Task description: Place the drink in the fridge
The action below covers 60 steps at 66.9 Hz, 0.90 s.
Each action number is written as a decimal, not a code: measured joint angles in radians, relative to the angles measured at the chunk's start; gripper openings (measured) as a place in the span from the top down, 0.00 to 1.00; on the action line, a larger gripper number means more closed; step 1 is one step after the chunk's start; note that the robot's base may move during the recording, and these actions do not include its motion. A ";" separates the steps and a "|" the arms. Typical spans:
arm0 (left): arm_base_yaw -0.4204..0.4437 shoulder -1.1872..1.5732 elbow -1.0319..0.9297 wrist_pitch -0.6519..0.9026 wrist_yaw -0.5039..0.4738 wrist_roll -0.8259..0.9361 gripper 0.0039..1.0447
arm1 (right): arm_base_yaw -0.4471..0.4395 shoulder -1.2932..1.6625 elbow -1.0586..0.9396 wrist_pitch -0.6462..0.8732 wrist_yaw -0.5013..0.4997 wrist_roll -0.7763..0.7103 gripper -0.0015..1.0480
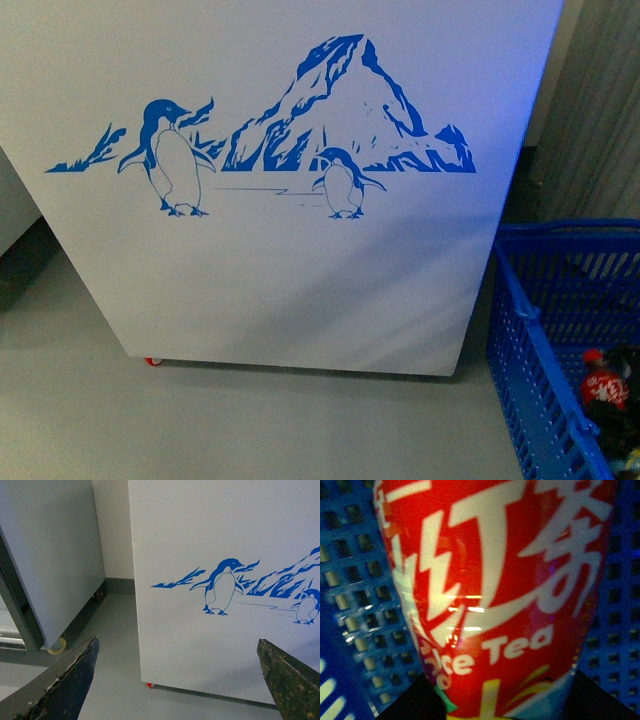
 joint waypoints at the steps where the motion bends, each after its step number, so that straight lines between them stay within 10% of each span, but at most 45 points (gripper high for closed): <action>1: 0.000 0.000 0.000 0.000 0.000 0.000 0.08 | -0.001 -0.021 -0.014 0.008 0.003 -0.002 0.63; 60: 0.000 0.000 0.000 0.000 0.000 0.000 0.08 | -0.027 -1.903 -0.513 -0.216 -0.180 -0.025 0.65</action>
